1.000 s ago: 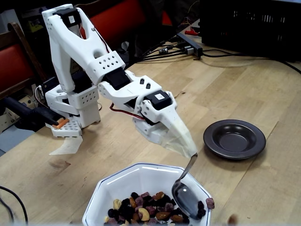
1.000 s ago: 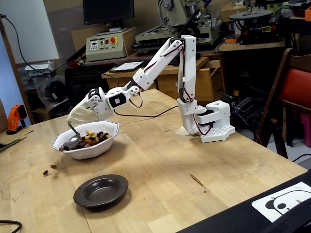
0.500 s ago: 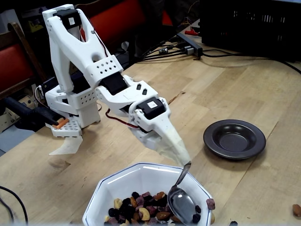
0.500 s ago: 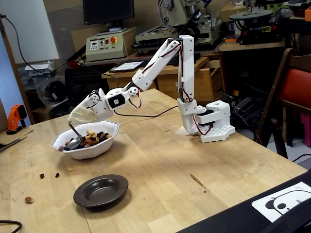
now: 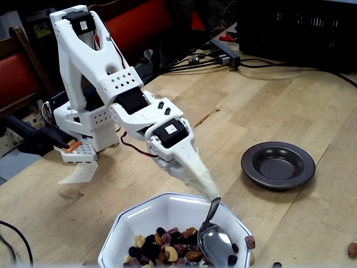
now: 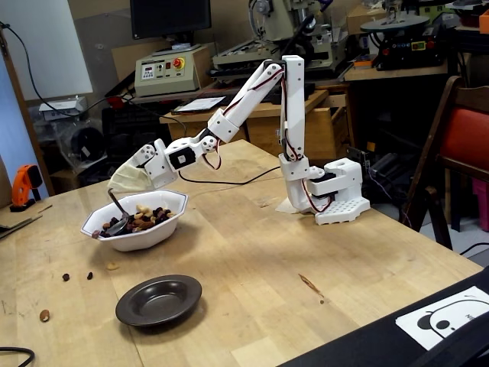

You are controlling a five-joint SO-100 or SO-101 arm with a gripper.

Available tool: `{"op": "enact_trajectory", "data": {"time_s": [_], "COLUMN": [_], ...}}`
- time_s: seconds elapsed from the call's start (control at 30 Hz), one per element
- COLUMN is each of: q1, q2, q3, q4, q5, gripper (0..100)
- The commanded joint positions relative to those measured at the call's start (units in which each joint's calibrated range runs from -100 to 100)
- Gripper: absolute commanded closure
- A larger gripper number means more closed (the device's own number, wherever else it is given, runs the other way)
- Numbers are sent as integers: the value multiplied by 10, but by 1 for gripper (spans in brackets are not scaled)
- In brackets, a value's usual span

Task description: Use spoon to transfer food from the white bowl to brown plate

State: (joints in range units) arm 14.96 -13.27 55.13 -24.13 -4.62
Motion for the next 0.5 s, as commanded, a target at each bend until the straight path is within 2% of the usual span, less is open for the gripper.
{"op": "enact_trajectory", "data": {"time_s": [0.0,0.47], "q1": [9,23], "q2": [-19,-19], "q3": [-19,-26], "q4": [-13,-14], "q5": [-10,-11], "gripper": [98,98]}}
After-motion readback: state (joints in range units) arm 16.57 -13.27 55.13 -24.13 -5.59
